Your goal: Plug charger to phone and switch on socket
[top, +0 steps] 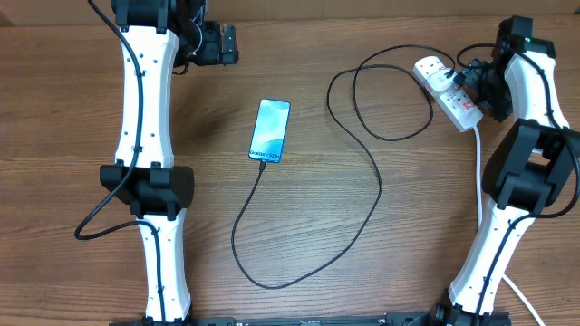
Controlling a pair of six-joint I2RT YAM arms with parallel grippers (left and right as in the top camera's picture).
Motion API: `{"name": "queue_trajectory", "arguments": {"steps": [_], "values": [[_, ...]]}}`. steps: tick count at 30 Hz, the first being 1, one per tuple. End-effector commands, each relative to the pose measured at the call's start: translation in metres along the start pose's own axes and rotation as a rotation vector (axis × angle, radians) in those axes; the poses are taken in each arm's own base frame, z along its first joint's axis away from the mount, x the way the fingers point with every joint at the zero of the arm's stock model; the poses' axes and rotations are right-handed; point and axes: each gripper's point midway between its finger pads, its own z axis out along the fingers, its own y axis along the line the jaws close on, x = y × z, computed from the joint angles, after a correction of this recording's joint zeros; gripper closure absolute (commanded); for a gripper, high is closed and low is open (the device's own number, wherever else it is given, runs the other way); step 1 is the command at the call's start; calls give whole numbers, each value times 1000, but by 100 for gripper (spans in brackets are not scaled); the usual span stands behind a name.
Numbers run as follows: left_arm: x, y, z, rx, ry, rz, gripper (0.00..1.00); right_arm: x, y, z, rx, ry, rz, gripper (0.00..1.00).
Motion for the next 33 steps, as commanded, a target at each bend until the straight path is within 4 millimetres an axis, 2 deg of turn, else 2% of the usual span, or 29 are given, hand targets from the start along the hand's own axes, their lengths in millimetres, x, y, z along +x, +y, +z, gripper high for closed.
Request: {"name": "queue_trajectory", "arguments": {"steps": [1, 14, 23, 33], "values": [[-1, 3, -3, -14, -10, -7, 0, 15, 7, 11, -42, 71, -46, 0], [-1, 3, -3, -14, -9, -7, 0, 22, 3, 12, -24, 100, -58, 0], [-1, 3, -3, -14, -9, -7, 0, 37, 4, 37, -2, 151, -102, 0], [-1, 3, -3, -14, -9, -7, 0, 42, 12, 37, -57, 174, -147, 0]]}}
